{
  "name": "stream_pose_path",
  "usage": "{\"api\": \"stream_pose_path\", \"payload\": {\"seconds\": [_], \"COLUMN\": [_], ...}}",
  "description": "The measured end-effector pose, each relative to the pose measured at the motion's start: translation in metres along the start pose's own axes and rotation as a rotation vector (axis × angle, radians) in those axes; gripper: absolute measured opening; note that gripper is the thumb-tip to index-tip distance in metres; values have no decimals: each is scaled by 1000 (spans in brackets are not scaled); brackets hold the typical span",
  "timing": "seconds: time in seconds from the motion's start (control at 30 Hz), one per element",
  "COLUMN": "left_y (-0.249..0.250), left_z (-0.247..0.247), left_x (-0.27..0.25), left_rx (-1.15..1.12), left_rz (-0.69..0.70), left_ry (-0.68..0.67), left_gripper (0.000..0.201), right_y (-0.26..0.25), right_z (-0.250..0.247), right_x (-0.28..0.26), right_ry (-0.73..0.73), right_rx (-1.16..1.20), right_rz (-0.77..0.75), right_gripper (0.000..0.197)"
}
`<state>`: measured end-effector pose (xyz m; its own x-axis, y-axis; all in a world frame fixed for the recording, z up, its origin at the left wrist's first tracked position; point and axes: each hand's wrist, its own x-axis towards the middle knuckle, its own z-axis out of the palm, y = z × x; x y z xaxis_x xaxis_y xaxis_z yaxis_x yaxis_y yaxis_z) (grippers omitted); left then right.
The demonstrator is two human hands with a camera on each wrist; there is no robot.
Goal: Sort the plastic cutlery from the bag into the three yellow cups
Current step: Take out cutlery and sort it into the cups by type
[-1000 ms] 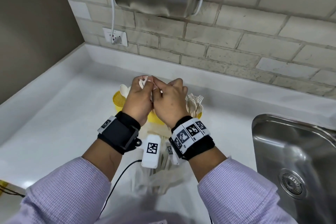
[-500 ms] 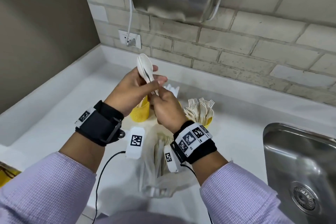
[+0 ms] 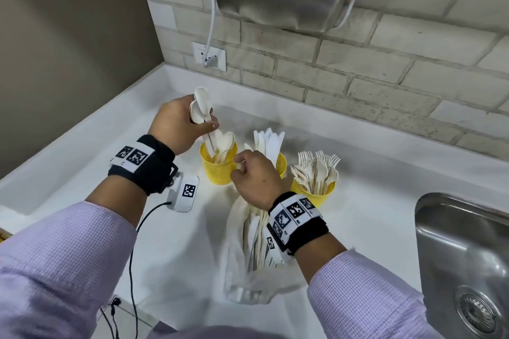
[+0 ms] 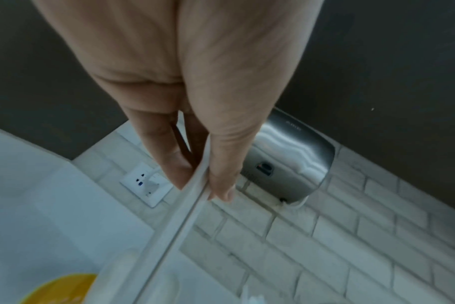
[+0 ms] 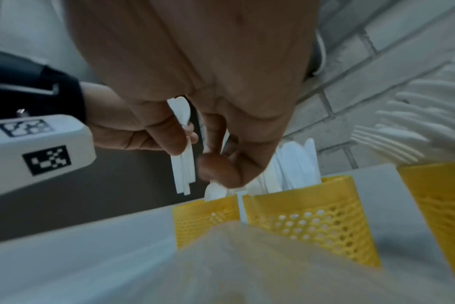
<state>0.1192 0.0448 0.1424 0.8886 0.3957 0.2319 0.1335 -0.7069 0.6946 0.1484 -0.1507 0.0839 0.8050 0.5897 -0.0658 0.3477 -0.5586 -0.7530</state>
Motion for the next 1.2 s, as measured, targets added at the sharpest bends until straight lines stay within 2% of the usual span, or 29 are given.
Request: {"api": "stream_pose_path", "payload": {"seconds": [0.13,0.2,0.43,0.47,0.53,0.6,0.63,0.67,0.73,0.83,1.03,1.2], "left_y": [-22,-31,-41,-42,-40,-33,-30,-29,-34,-50,-64,-60], "left_z": [18,26,48,50,49,45,44,44,49,62,77,77], "left_x": [6,7,4,2,-5,-19,-28,-37,-53,-64,-57,-48], "left_rx": [71,76,108,89,96,119,126,135,188,277,304,297], "left_rz": [-14,-34,-68,-53,26,135,178,204,183,75,15,-2], "left_ry": [-38,-49,-115,-95,25,179,207,191,74,-55,-82,-104], "left_gripper": [22,28,52,58,66,60,51,42,30,33,18,16], "right_y": [12,22,40,42,47,52,54,56,60,64,64,62], "right_z": [1,-3,0,1,2,3,4,4,7,10,17,19], "right_x": [-2,-5,-13,-13,-11,-11,-12,-12,-14,-16,-16,-12], "right_ry": [97,132,207,205,193,200,205,217,266,328,357,361], "right_rx": [-477,-600,-705,-696,-678,-653,-638,-624,-596,-568,-508,-483], "right_rz": [-74,-86,-79,-90,-110,-123,-126,-134,-165,-179,-141,-137], "right_gripper": [27,26,16,16,18,18,18,19,22,25,22,20]}}
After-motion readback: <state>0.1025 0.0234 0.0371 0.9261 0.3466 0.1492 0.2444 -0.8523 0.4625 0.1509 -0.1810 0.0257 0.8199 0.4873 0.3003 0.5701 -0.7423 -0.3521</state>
